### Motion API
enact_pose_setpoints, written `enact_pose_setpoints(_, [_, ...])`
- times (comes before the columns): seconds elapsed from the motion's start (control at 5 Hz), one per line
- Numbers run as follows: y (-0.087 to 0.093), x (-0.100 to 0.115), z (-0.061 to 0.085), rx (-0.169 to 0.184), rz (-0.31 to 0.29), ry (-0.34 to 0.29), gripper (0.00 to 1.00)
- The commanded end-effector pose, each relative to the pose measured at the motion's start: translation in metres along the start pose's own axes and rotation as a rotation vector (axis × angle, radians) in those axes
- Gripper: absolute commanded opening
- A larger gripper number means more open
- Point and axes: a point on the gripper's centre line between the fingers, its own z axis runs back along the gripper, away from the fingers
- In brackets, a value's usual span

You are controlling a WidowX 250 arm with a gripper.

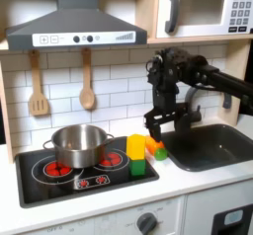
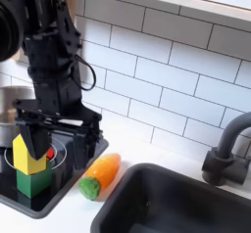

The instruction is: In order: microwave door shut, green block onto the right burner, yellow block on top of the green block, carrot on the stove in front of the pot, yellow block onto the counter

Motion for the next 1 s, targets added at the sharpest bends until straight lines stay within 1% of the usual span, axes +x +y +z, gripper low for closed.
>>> enact_pose_setpoints(0.0, [-0.005,0.004,-0.019,0.101,0.008,-0.022,1.00])
enact_pose_setpoints(0.2, [-0.007,0.007,-0.026,0.112,0.002,-0.023,1.00])
enact_pose_setpoints(0.4, [-0.007,0.011,-0.031,0.103,0.017,-0.030,1.00])
enact_pose_setpoints(0.6, [-0.005,0.018,-0.038,0.101,0.041,-0.027,1.00])
enact_pose_setpoints(0.8, [-0.004,0.020,-0.047,0.105,0.053,-0.009,1.00])
